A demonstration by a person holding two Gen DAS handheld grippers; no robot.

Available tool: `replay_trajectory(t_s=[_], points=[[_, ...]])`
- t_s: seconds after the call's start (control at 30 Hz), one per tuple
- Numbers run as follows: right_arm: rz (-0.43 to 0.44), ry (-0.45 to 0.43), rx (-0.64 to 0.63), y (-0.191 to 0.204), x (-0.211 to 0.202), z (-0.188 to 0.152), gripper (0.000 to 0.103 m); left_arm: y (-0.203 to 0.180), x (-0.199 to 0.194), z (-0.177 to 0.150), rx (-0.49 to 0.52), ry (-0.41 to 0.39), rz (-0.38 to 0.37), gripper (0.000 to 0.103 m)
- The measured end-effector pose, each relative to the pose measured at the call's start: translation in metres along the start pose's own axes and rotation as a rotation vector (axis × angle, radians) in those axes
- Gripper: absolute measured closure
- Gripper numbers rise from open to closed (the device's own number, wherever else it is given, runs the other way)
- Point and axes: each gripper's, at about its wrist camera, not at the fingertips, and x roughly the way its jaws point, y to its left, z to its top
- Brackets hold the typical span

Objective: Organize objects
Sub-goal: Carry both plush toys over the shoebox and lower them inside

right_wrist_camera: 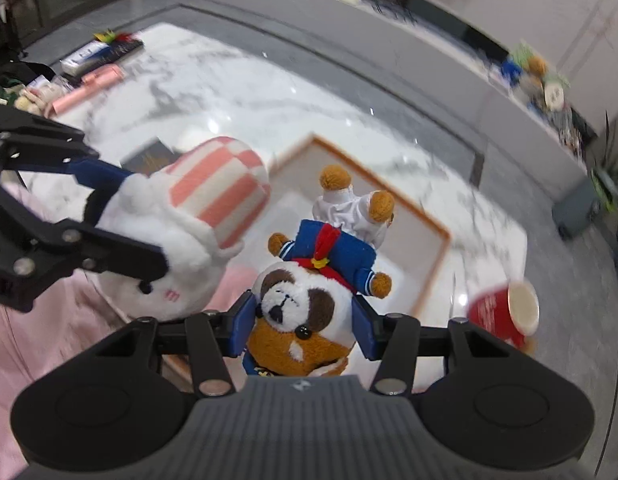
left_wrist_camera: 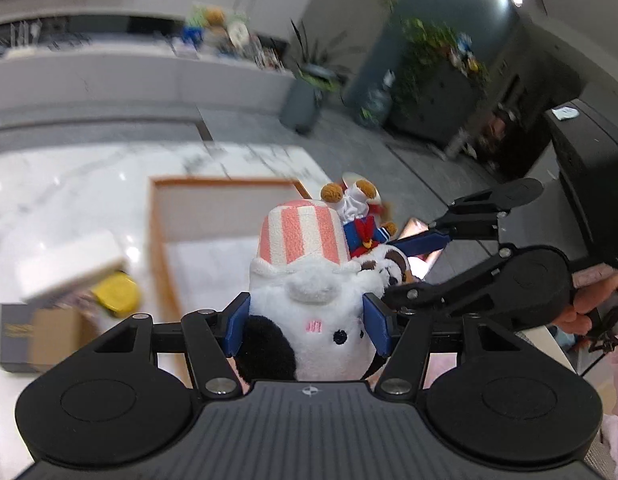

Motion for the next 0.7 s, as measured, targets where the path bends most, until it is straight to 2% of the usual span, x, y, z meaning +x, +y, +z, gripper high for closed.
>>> replay_trajectory(t_s=[0.17, 0.27, 0.7], points=[[0.077, 0.078, 0.061, -0.025, 0.026, -0.039, 0.05, -0.007, 0.051, -0.002, -0.001, 0.089, 0.015, 0.035], [0.084, 0.105, 0.046, -0.03, 0.043, -0.05, 0.05, -0.006, 0.072, -0.007, 0.003, 0.138, 0.035, 0.035], [0.207, 0.281, -0.027, -0.039, 0.102, -0.043, 0.05, 0.002, 0.116, -0.023, 0.001, 0.326, 0.085, 0.035]])
